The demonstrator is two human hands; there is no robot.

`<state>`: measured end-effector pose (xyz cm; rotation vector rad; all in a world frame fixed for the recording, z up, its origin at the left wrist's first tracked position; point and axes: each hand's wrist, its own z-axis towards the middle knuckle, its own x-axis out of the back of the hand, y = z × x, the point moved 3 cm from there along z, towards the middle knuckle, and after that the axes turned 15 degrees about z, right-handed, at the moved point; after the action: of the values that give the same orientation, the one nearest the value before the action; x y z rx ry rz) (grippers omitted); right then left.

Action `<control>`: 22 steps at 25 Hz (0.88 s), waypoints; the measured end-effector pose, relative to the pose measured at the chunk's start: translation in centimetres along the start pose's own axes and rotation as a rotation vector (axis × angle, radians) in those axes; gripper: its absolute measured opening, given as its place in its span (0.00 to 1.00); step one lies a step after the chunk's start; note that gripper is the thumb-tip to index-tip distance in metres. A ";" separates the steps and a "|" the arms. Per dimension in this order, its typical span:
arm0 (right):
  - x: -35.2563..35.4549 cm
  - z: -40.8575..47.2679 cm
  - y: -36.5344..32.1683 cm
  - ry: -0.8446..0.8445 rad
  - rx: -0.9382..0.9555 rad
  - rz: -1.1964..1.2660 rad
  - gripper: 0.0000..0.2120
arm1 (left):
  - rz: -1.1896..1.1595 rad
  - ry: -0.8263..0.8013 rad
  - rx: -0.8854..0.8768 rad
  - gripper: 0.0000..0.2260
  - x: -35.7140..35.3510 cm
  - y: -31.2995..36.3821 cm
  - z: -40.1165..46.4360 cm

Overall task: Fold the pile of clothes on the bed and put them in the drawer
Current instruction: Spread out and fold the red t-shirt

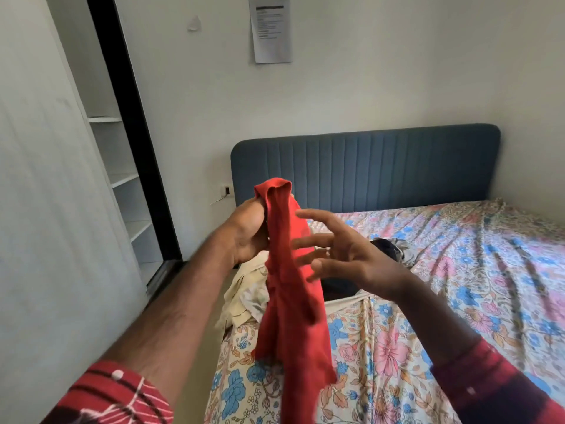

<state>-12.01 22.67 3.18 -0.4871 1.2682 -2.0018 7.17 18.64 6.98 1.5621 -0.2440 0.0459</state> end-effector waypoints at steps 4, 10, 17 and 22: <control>1.4 2.0 -2.6 0.163 0.345 -0.839 0.41 | -0.036 -0.144 -0.041 0.14 -2.2 0.5 0.0; 2.1 7.5 -3.4 0.072 0.130 -0.950 0.20 | -0.011 -0.242 -0.043 0.14 -4.3 0.6 -1.2; 4.8 10.1 -4.1 0.663 0.222 -0.638 0.28 | 0.268 0.095 -0.326 0.30 -0.8 -4.8 -2.4; 5.3 11.8 -7.1 0.717 0.162 -0.804 0.30 | 0.561 0.260 -0.547 0.19 -1.1 -7.8 -0.7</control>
<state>-10.68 13.34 14.49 -0.1996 1.4183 -3.1232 7.65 19.34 -0.88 0.8959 -0.4409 0.5710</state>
